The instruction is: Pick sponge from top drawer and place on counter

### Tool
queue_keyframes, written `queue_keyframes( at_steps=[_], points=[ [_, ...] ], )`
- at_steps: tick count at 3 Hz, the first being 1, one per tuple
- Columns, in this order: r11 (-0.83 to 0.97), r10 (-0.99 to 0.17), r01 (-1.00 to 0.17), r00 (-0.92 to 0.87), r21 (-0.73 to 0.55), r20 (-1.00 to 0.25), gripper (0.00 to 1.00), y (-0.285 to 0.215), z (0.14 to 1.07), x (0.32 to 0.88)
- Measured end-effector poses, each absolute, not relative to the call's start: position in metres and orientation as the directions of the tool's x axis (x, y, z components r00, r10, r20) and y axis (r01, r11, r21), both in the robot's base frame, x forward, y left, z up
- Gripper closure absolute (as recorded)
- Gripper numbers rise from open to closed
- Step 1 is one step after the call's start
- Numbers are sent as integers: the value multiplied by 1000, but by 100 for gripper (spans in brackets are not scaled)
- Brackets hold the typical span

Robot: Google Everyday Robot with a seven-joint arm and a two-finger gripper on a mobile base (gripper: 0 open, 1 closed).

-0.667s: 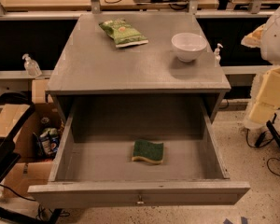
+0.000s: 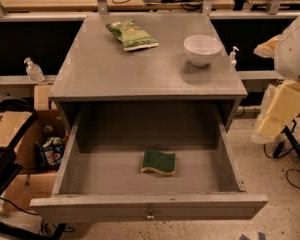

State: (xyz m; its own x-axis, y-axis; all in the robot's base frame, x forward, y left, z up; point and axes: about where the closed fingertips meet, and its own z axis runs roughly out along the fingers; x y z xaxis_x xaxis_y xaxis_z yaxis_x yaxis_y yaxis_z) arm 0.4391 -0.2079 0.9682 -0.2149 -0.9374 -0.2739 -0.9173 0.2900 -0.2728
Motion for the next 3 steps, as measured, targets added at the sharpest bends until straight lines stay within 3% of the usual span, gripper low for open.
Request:
queue_keyframes(
  at_steps=[2, 3],
  points=[
    [304, -839, -901, -99, -309, -536, 0, -157, 873, 418],
    [294, -844, -893, -75, -341, -531, 0, -157, 878, 425]
  ],
)
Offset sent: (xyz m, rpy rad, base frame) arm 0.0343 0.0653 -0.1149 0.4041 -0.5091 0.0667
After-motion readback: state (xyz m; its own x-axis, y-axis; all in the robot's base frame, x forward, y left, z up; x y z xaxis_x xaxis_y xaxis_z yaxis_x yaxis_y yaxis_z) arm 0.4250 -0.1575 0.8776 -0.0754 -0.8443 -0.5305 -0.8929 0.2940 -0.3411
